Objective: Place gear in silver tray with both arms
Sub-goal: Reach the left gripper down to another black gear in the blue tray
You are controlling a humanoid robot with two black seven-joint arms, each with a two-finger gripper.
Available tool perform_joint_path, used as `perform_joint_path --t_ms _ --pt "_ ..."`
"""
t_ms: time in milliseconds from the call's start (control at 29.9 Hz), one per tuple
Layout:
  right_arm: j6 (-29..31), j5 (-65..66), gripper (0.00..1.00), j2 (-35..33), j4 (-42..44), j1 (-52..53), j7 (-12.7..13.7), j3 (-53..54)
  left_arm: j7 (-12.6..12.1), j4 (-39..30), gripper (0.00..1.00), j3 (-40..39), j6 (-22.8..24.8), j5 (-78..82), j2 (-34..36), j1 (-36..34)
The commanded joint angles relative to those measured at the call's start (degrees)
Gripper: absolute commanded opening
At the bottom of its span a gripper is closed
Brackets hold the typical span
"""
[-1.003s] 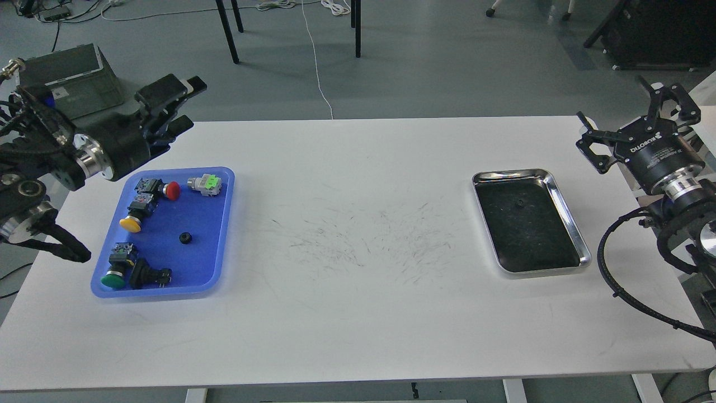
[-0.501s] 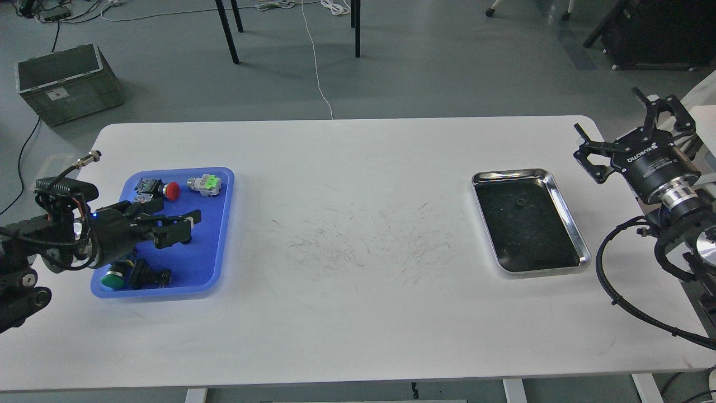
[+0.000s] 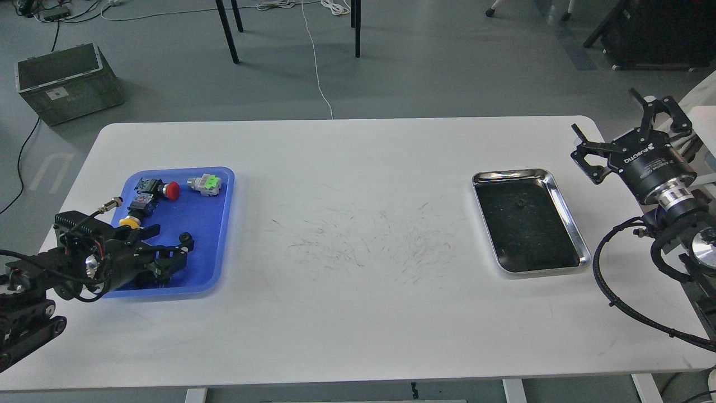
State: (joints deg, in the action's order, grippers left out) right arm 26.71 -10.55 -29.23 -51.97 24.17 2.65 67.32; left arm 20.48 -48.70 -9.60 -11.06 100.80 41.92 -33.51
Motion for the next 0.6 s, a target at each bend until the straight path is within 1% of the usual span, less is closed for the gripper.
perform_joint_path --t_ms 0,167,267,301,334,368,435,501,568 --pt "0.01 0.0 0.98 0.05 0.03 0.0 -0.01 0.0 0.0 1.32 0.74 0.11 -0.1 0.01 -1.31 -0.15" --pt "0.01 0.0 0.98 0.05 -0.06 0.0 -0.01 0.0 0.0 2.2 0.6 0.37 -0.01 0.01 -1.58 -0.24" --pt "0.01 0.0 0.98 0.05 0.03 0.0 -0.01 0.0 -0.09 2.29 0.44 0.46 -0.01 0.09 -1.58 -0.06" --pt "0.01 0.0 0.98 0.05 0.03 0.0 -0.01 -0.09 -0.09 2.29 0.4 0.46 -0.01 0.09 -1.58 -0.15" --pt "0.01 0.0 0.98 0.05 0.03 0.0 -0.01 0.0 -0.09 2.29 0.39 0.46 -0.01 0.09 -1.58 -0.15" --pt "0.01 0.0 0.98 0.05 0.03 0.0 -0.01 0.0 -0.09 2.29 0.36 0.46 -0.01 0.09 -1.58 -0.15" --pt "0.01 0.0 0.98 0.05 0.03 0.0 -0.01 0.0 -0.18 2.29 0.29 0.99 -0.01 0.09 -1.67 -0.24" --pt "0.01 0.0 0.98 0.05 0.03 0.0 -0.01 0.0 -0.09 2.29 0.24 1.25 -0.01 0.09 -1.67 -0.24" --pt "0.01 0.0 0.98 0.05 0.12 0.0 -0.01 0.0 -0.09 2.29 0.16 1.25 -0.01 0.09 -1.67 -0.24"
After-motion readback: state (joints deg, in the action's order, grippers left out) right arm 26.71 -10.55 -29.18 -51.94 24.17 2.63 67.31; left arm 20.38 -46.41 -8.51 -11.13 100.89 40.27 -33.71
